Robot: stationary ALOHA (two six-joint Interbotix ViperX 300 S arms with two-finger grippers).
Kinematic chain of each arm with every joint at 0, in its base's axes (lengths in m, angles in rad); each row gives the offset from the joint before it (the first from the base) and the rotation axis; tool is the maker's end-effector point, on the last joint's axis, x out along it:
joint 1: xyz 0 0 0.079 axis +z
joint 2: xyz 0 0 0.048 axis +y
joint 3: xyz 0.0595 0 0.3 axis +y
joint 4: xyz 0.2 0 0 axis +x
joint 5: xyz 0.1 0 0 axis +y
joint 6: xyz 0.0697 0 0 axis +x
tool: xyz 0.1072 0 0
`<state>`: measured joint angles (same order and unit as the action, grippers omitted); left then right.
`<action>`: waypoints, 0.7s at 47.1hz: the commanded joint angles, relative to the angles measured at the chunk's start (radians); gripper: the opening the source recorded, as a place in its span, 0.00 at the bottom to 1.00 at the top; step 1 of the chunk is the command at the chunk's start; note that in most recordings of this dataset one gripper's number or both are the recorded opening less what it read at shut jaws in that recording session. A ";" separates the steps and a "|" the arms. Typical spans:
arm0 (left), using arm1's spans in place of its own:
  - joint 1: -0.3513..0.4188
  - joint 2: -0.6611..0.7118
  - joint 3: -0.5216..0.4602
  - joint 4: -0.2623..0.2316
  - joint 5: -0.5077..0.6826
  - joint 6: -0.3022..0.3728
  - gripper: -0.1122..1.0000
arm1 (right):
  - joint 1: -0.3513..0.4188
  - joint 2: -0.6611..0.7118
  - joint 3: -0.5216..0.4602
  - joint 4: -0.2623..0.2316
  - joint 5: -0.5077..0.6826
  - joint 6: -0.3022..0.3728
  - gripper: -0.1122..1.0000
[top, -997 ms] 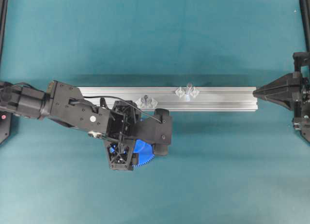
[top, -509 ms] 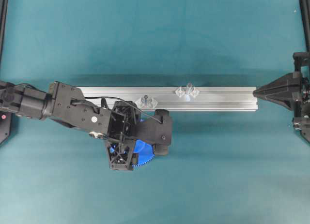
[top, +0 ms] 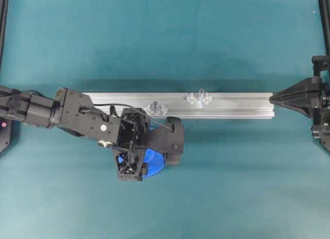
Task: Find the location of the shaft and insert the large gear.
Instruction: 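Lower the left gripper and close it on the gear hub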
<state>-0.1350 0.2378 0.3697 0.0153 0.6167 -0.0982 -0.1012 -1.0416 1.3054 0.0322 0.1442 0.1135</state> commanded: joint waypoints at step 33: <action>-0.003 -0.011 -0.018 0.002 0.000 0.000 0.84 | -0.002 0.005 -0.008 0.002 -0.005 0.012 0.11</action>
<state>-0.1350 0.2378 0.3682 0.0169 0.6197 -0.0966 -0.1012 -1.0431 1.3070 0.0322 0.1442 0.1150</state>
